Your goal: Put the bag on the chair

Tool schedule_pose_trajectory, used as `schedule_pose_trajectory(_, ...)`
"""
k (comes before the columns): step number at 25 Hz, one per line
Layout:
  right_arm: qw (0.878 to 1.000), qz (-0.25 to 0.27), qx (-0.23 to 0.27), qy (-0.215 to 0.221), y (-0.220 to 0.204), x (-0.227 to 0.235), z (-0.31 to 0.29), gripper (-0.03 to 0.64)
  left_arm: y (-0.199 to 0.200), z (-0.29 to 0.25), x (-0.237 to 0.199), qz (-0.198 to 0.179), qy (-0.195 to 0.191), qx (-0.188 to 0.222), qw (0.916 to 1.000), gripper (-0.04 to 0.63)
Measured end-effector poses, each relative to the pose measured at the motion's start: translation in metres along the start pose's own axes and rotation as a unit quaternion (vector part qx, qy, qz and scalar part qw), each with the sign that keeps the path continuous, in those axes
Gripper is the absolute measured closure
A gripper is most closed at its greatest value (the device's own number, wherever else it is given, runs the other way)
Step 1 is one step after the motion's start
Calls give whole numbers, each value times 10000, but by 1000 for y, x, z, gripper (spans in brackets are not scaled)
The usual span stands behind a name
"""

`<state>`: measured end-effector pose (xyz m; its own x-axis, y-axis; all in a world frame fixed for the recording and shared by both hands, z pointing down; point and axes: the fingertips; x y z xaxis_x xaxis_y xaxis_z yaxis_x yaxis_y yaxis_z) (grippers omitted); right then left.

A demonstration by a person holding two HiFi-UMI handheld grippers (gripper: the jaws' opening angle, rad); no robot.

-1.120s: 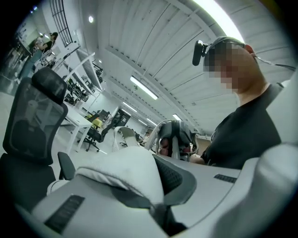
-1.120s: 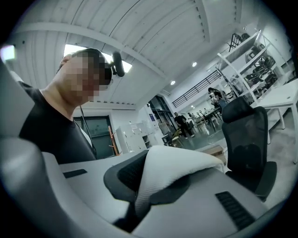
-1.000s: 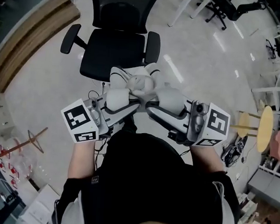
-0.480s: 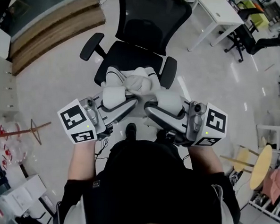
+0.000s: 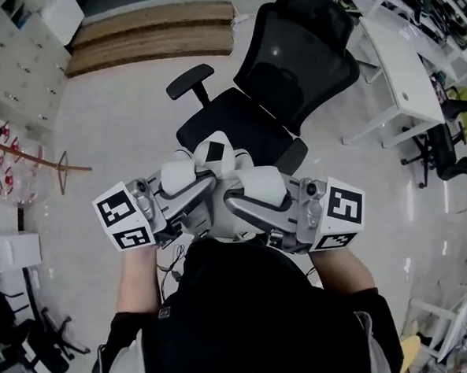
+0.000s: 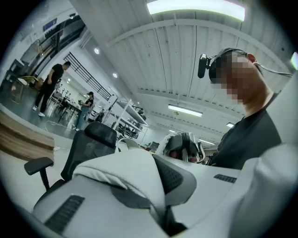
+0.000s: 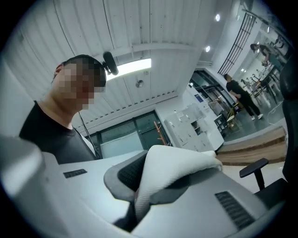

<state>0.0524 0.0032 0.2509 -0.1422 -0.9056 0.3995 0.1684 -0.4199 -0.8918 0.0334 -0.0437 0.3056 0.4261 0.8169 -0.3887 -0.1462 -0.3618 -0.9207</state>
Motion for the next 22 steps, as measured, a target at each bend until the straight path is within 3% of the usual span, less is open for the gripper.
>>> schedule_pose_trajectory(4, 9991, -67, -185, 368, -2, -8, 15, 588, -5, -4, 12, 94, 418, 204, 9989, 574)
schedule_pose_trajectory(9, 9980, -145, -392, 473, -9, 1, 15, 586, -17, -7, 4, 360, 693, 236, 9967, 574)
schedule_pose_trajectory(16, 9978, -312, -390, 429, 8, 55, -2, 586, 0, -9, -46, 416, 682, 405, 9960, 574)
schedule_pose_trajectory(22, 9979, -632, -112, 76, 19, 124, 4, 586, -1, -26, -85, 236, 539, 37, 9983, 574)
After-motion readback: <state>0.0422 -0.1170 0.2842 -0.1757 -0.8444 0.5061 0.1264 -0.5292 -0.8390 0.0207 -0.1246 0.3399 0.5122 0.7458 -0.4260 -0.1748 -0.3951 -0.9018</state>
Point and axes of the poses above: the fingertips, and each gripper's own axes: z backward along the fingers, x to its right, y out of its top, and after that the axes turned 10 degrees about y, right-handed
